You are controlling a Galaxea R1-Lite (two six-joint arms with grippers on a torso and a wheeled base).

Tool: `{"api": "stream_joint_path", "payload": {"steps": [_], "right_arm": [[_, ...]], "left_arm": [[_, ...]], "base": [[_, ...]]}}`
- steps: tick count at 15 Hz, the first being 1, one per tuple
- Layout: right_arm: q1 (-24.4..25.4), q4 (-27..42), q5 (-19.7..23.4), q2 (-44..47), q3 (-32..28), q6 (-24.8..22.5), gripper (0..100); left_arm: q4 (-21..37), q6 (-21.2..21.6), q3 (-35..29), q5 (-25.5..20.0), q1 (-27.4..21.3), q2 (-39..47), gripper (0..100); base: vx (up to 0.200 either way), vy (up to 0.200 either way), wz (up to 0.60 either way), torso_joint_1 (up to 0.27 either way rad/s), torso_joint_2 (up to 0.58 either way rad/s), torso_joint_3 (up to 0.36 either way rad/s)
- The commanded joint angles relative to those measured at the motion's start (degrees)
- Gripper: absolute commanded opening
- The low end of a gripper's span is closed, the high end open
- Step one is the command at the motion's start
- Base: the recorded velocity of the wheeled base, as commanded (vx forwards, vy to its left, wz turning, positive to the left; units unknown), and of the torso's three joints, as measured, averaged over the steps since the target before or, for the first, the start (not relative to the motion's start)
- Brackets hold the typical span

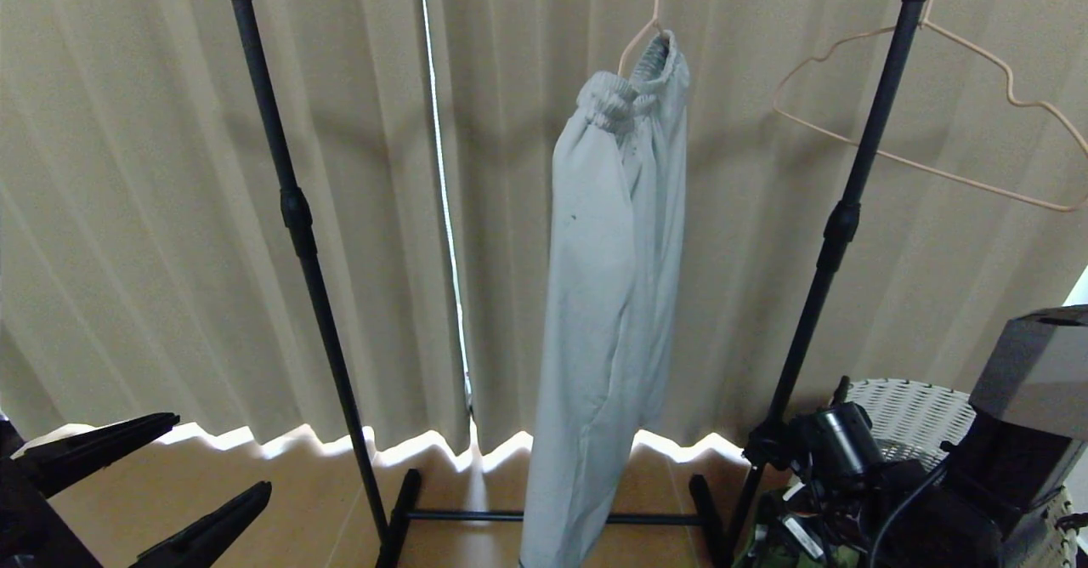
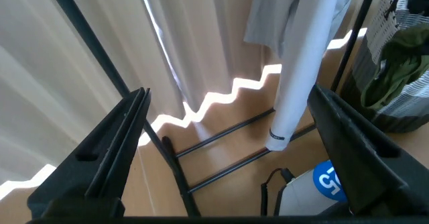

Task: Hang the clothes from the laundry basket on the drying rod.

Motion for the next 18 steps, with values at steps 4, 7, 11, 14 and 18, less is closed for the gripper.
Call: {"api": "stream_joint_path", "payload": {"steps": [4, 7, 11, 14, 18], "right_arm": [[-1.9, -0.2, -0.2, 2.3, -1.9, 0.1, 100], [-2.0, -0.3, -0.2, 0.9, -1.6, 0.1, 0], [-2.0, -0.4, -0.2, 0.1, -1.4, 0.1, 0], [-1.8, -6.2, -0.2, -0.9, 1.4, 0.1, 0], [-1.5, -10.1, -0.2, -13.6, 8.1, -0.2, 0]], "left_arm": [[-0.1, 0.0, 0.0, 0.0, 0.0, 0.1, 100], [-0.1, 0.0, 0.0, 0.0, 0.1, 0.0, 100], [-0.1, 0.0, -0.1, 0.1, 0.1, -0.1, 100], [-0.1, 0.0, -0.1, 0.0, 0.2, 0.0, 100], [-0.2, -0.1, -0.3, 0.2, 0.7, -0.1, 100]], "base": [[0.000, 0.000, 0.00, 0.000, 0.00, 0.000], [0.000, 0.000, 0.00, 0.000, 0.00, 0.000], [0.000, 0.000, 0.00, 0.000, 0.00, 0.000], [0.000, 0.000, 0.00, 0.000, 0.00, 0.000], [0.000, 0.000, 0.00, 0.000, 0.00, 0.000]]}}
